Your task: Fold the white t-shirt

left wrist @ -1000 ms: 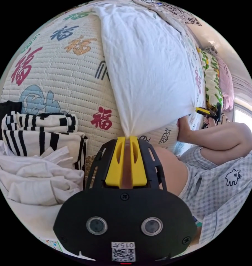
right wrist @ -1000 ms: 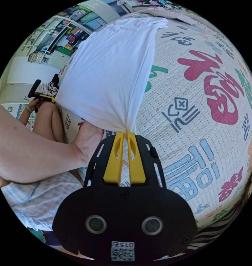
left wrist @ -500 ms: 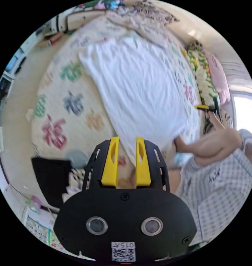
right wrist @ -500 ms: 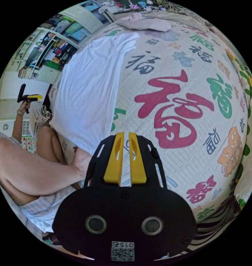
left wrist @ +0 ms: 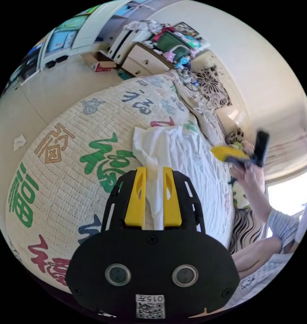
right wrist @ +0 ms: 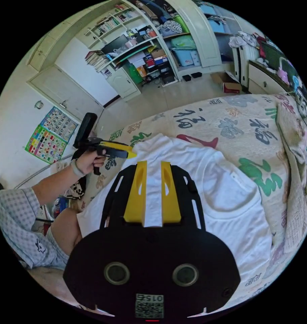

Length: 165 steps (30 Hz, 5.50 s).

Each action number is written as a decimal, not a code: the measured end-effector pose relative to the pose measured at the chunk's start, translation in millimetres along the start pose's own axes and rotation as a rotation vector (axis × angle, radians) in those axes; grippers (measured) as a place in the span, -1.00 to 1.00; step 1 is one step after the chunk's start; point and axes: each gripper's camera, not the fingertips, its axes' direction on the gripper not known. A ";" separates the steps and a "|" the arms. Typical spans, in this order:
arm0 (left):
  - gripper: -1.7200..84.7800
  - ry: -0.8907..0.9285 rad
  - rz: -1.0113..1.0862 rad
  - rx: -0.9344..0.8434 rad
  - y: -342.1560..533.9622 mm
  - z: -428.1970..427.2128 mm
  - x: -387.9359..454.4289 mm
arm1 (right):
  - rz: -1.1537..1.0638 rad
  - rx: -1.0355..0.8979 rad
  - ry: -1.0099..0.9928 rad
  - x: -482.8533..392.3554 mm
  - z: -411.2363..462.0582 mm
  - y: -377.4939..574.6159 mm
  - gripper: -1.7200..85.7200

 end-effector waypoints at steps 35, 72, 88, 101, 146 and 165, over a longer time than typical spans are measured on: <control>-0.77 -0.314 0.122 0.200 90.3 -10.8 33.8 | 0.409 0.245 -0.158 95.8 114.0 -66.7 -0.74; -0.98 -0.229 -0.259 0.288 267.6 -119.9 -76.6 | -0.165 0.067 0.139 -90.6 186.6 -246.7 -0.74; -0.96 -0.128 -0.143 0.299 175.4 -52.8 -89.4 | 0.006 -0.071 -0.153 -49.8 169.3 -161.1 -0.77; -0.90 -0.227 -0.150 0.030 231.3 -51.2 -59.7 | 0.229 0.087 -0.143 1.0 16.4 257.9 -0.78; -0.97 -0.099 -0.138 -0.851 155.2 166.7 84.9 | 0.659 -0.190 -0.074 24.6 -198.0 753.4 -0.97; -0.90 -0.310 0.373 -0.757 -46.4 277.7 249.9 | 0.725 0.241 0.115 104.7 -316.1 758.9 -0.86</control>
